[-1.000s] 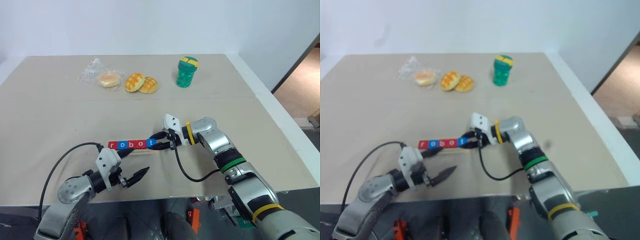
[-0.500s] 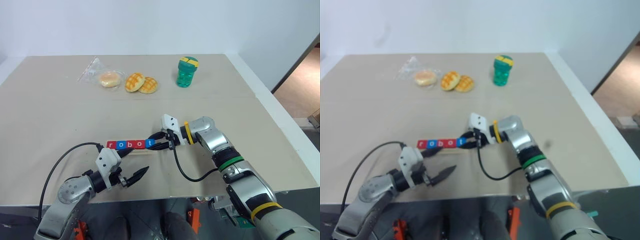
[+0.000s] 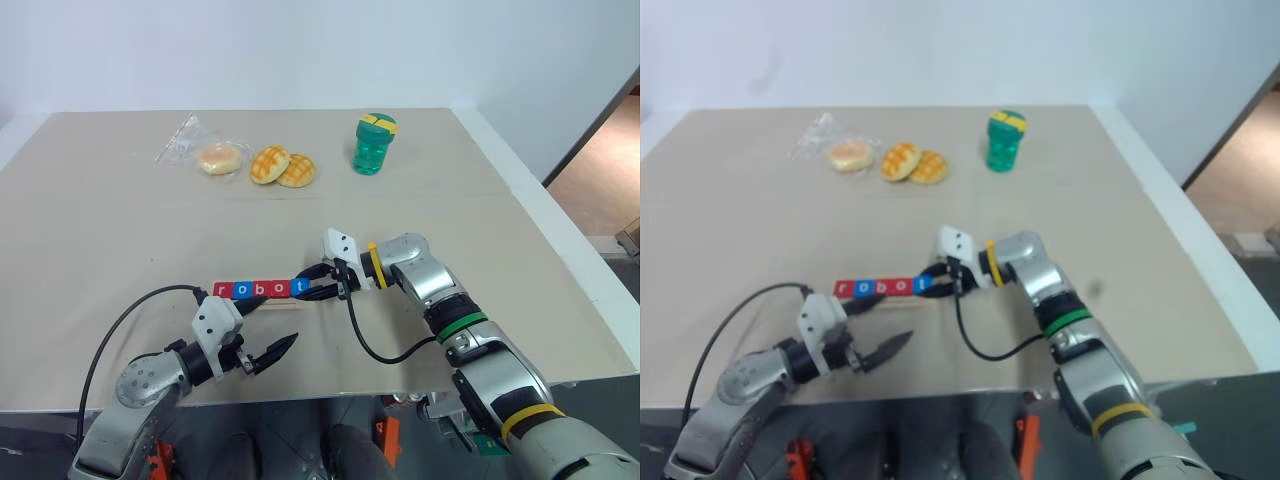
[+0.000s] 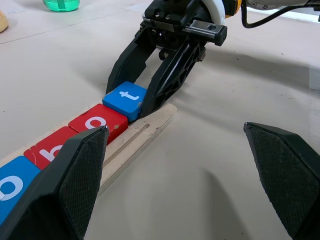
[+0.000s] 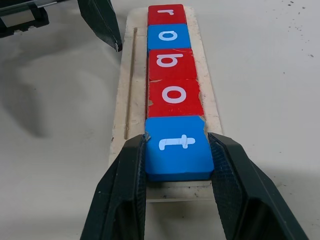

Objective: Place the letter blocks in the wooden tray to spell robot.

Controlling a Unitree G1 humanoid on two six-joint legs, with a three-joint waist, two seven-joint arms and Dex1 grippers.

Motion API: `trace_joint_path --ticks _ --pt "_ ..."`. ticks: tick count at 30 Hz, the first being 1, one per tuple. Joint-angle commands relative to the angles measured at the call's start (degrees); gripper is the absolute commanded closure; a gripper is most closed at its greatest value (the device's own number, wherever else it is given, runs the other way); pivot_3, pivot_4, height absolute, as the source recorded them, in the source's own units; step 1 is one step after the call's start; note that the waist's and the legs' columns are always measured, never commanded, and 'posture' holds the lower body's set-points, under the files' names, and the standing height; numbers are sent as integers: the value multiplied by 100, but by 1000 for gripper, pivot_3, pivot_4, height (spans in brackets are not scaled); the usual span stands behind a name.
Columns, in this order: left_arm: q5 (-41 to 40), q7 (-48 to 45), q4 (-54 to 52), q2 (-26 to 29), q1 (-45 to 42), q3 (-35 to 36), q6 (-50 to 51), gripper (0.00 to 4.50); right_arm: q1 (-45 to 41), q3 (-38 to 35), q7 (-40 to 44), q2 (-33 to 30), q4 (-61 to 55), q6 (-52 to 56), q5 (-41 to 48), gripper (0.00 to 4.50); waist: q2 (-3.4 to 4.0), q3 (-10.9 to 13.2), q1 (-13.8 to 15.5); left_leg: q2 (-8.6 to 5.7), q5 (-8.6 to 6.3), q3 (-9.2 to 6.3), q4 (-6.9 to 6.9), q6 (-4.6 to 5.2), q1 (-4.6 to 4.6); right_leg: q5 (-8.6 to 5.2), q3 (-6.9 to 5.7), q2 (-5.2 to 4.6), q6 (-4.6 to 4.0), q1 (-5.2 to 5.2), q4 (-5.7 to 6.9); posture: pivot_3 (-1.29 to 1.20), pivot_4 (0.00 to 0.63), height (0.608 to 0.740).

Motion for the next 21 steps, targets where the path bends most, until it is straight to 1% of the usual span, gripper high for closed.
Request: trace_joint_path --ticks 1,6,10,16,21 --pt "-169 161 -123 -151 -34 104 39 0 -200 -132 138 -12 -181 73 92 2790 0 0 0 0 0 0 0 0 0 0 0 0 0 0 0 0 150 740" --pt "-230 266 -207 -206 2 220 49 0 -152 -120 178 -20 -211 53 74 2790 0 0 0 0 0 0 0 0 0 0 0 -2 0 0 0 0 150 740" --pt "-488 327 -413 -208 94 526 70 0 -113 -115 200 -25 -246 69 78 2790 0 0 0 0 0 -1 0 0 0 0 -2 0 0 0 0 0 150 740" --pt "-679 60 -397 177 400 1134 0 0 -174 -132 224 -31 -172 47 73 2790 0 0 1 0 0 -2 0 0 -1 0 -2 -2 0 0 0 0 150 740" --pt "-688 -26 -348 302 473 1221 -31 0 -220 -208 192 -52 -245 214 123 2790 2 2 1 1 0 0 -1 0 0 -1 -4 0 -4 -2 0 0 150 740"
